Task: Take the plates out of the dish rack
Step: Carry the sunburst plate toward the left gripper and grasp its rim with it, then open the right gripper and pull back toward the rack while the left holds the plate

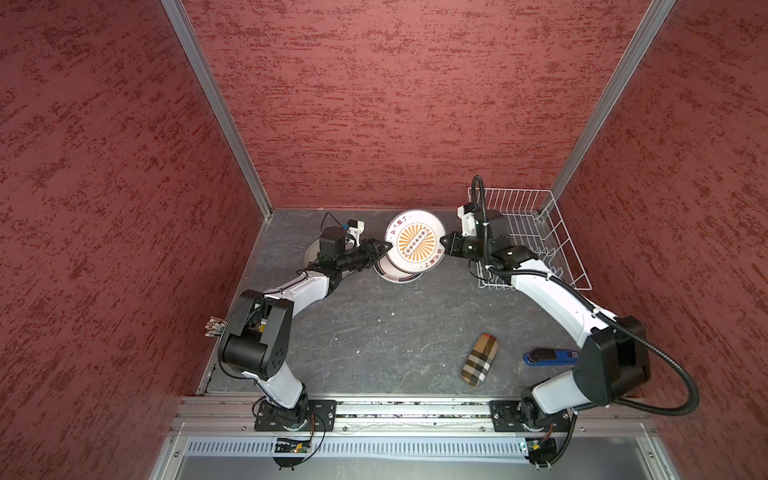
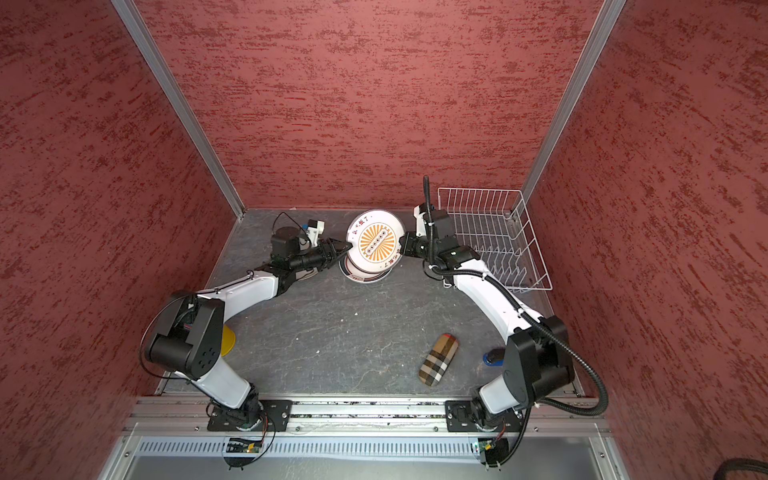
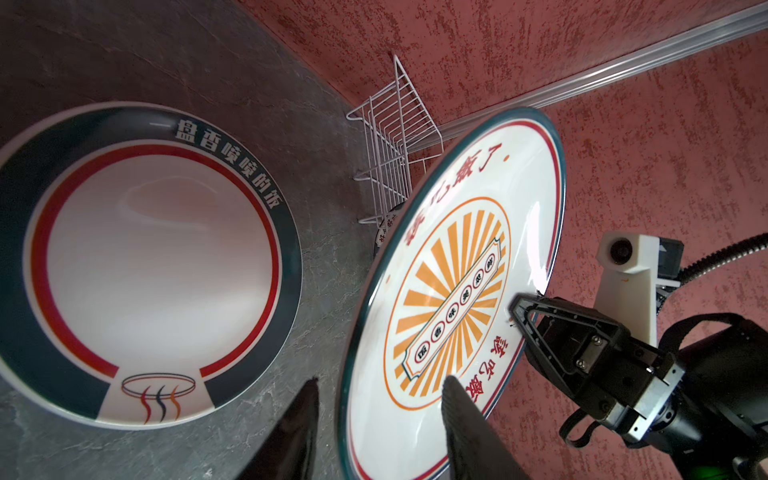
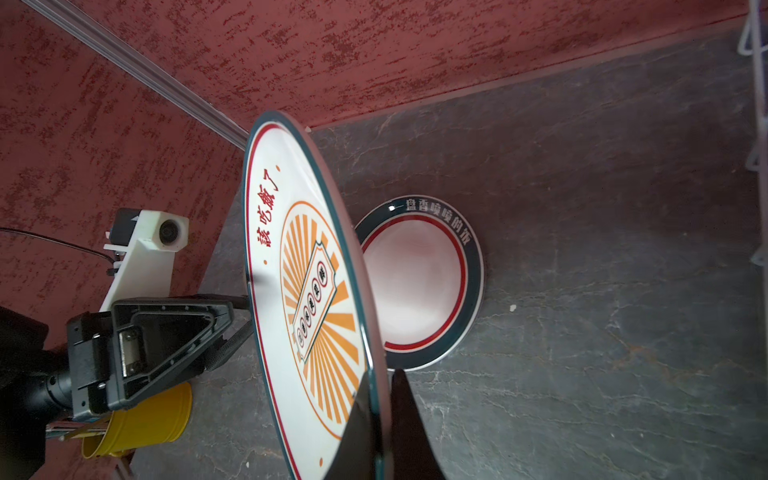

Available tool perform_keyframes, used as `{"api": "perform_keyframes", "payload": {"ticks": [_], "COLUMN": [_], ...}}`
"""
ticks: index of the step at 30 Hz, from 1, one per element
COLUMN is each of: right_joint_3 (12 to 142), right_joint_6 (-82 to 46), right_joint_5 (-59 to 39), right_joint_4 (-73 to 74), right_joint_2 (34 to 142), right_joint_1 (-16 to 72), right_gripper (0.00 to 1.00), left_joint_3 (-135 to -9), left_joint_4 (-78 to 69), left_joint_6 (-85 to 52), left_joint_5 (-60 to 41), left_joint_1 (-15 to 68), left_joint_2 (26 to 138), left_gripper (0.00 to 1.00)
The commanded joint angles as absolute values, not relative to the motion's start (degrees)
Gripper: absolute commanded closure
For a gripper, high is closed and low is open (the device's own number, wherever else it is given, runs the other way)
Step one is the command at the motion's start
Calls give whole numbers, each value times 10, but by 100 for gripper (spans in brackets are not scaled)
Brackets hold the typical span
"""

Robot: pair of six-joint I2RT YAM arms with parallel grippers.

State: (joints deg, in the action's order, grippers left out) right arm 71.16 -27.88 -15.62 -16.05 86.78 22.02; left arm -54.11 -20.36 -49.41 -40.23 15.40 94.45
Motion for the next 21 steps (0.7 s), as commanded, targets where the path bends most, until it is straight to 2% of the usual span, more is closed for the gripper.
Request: {"api": "perform_keyframes", "payload": {"ticks": [1,7,11,14,15,16,19,21], "right_joint_3": [715,705,706,709,709,709,709,710], "right_joint_6": [-301,-306,-306,-302,-300,-297,-293,-292], "right_joint_5": [-203,-209,-214,-212,-211,-211,-211,-209], "right_joint_4": [-104,-100,-101,-107,-110,-112,-115,-118], "right_joint_2": [869,872,877,881,881,880,877,873], "right_joint_1": [217,216,215,215,215,215,213,210], "right_gripper": [100,100,100,100,96,88,48,33], "left_joint_3": [-557,-553,-552,-551,-551,-551,-549,-545], "left_joint_4": [-199,-203,-207,-205,-203,-202,-202,-207], "left_joint_6": [-483,-486,-487,-485,-484,-483,-482,-486], "left_joint_5": [-405,-397,-392,-385,-384,-383,-381,-378], "left_joint_1": [154,153,153,153,153,153,151,148], "left_joint_2": [943,939,937,934,933,933,930,928], "left_gripper": [62,76,100,100,100,100,100,100]}}
